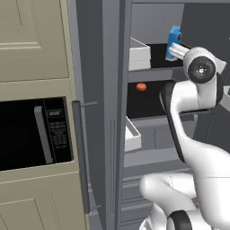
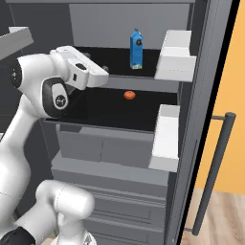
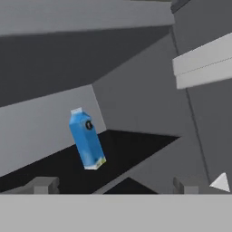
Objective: Take out the milk from the fridge and place it on the tray on the counter. Then take the sugar cube near the tray and place it in the tray.
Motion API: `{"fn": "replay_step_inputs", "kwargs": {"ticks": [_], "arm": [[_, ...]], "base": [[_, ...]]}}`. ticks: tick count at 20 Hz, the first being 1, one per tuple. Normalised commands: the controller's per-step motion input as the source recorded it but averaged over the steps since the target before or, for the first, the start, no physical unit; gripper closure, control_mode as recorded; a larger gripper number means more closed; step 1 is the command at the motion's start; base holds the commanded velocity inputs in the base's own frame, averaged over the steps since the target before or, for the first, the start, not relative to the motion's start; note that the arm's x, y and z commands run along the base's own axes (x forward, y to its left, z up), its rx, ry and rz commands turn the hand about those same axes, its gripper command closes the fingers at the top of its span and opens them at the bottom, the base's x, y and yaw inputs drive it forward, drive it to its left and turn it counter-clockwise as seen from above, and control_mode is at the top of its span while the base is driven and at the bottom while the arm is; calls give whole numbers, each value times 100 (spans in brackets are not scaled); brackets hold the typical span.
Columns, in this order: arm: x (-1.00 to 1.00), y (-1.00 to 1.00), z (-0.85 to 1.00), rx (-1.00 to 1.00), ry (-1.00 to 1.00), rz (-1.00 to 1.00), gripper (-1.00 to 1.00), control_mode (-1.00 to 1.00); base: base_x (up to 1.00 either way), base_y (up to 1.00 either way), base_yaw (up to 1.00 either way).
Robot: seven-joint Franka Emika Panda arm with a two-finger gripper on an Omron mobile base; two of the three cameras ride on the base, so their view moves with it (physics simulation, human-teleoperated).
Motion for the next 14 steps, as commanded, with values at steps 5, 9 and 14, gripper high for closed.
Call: {"fn": "replay_step_inputs", "kwargs": {"ticks": [5, 9, 14], "arm": [[26, 0, 12, 0, 7, 0, -100, -100], [23, 0, 10, -1, 0, 0, -100, -100], [15, 0, 5, -2, 5, -3, -100, -100]], "base": [[0, 0, 0], [0, 0, 0], [0, 0, 0]]}}
